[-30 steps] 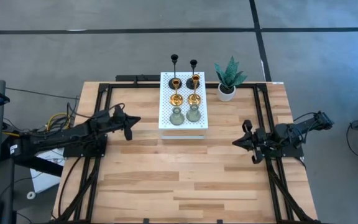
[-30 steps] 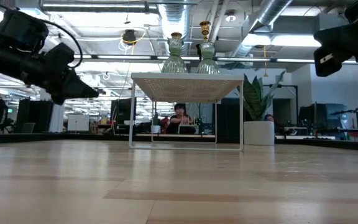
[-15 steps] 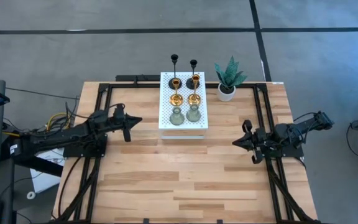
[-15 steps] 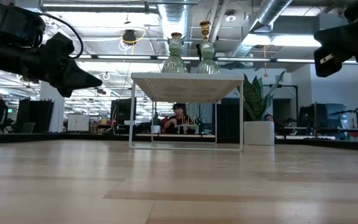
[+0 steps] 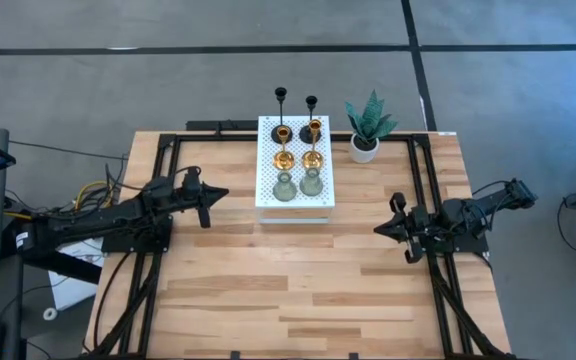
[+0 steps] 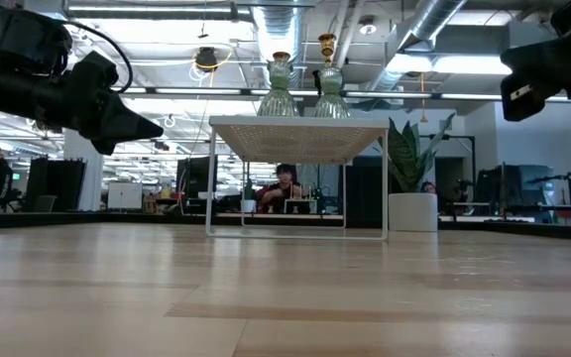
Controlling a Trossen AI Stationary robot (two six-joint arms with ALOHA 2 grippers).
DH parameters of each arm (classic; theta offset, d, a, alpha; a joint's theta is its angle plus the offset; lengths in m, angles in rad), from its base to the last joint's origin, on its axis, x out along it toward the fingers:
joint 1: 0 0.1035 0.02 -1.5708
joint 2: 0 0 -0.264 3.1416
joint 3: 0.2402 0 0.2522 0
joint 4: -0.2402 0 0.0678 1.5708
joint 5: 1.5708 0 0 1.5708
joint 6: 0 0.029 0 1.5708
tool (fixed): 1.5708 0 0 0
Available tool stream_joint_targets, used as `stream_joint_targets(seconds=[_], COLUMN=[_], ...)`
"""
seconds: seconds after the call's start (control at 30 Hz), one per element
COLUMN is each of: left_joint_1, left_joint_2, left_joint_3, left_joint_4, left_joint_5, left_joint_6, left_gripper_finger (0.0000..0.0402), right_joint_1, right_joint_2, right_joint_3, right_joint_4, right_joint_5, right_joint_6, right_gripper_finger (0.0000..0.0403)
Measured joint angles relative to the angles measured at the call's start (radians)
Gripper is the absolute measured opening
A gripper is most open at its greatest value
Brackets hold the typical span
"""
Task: Pick & Place candle stick holders
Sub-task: Return to Home Position
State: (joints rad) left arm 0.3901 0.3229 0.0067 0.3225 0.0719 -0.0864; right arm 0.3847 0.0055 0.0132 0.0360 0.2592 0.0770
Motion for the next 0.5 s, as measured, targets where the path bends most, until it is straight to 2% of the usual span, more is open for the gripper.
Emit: stream_joint_targets(seconds=[0.5], left_joint_1=[-0.029], left_joint_2=[-0.003], left_joint_3=[0.0], left_joint_4=[0.001], left_joint_5=[0.0], left_joint_6=[0.0], left_gripper_finger=[0.0012], right_joint_1=[0.0], right_joint_2=[0.0], right_joint_3=[0.0], right_joint_4=[0.0], right_joint_5=[0.0], right_joint_6=[-0.001], right_gripper_finger=[0.0])
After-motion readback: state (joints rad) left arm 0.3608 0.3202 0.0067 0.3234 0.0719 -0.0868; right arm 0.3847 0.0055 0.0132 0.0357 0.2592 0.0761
